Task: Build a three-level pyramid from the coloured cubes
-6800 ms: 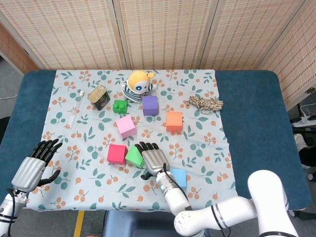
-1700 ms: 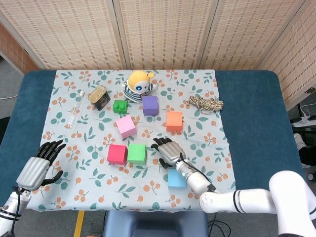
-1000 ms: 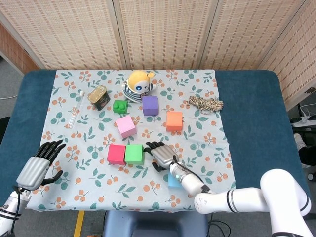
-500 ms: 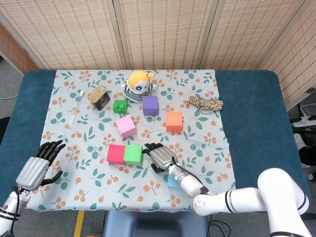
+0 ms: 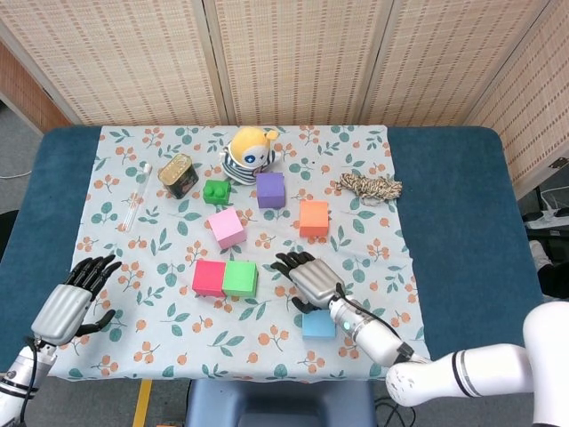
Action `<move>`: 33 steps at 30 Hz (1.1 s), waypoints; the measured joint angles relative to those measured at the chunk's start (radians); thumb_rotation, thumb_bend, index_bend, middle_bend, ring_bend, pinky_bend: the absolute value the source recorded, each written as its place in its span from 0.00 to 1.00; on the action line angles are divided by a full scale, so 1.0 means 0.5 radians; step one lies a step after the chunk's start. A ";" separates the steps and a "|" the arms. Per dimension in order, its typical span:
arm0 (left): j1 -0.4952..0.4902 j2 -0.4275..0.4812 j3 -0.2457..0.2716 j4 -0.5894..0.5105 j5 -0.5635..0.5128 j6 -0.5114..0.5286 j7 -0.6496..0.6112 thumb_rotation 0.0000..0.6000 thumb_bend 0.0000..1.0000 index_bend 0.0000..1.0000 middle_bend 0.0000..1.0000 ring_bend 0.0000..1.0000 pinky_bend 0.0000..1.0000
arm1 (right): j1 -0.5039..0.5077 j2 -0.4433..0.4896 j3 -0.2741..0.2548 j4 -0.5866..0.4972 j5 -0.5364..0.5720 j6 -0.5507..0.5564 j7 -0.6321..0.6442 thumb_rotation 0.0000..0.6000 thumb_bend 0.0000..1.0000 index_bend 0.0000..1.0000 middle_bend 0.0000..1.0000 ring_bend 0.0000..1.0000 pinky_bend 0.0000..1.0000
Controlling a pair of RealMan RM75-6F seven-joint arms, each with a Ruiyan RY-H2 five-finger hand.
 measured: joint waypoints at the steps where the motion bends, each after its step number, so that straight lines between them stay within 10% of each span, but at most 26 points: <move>1: 0.000 -0.001 0.001 -0.001 0.001 -0.001 0.002 1.00 0.35 0.00 0.00 0.00 0.07 | -0.017 0.054 -0.010 -0.061 -0.032 0.011 0.007 1.00 0.26 0.07 0.00 0.00 0.10; 10: 0.002 0.003 0.015 -0.010 0.024 0.010 0.000 1.00 0.35 0.00 0.00 0.00 0.08 | -0.242 0.441 -0.270 -0.523 -0.330 0.181 -0.056 1.00 0.07 0.00 0.00 0.00 0.10; 24: 0.008 0.010 0.026 -0.008 0.047 0.033 -0.012 1.00 0.35 0.00 0.00 0.00 0.07 | -0.545 0.065 -0.380 -0.243 -0.447 0.297 0.067 1.00 0.07 0.04 0.00 0.00 0.10; 33: 0.006 0.007 0.028 -0.006 0.044 0.023 -0.002 1.00 0.35 0.00 0.00 0.00 0.07 | -0.575 -0.125 -0.294 -0.101 -0.341 0.345 0.004 1.00 0.06 0.28 0.00 0.00 0.13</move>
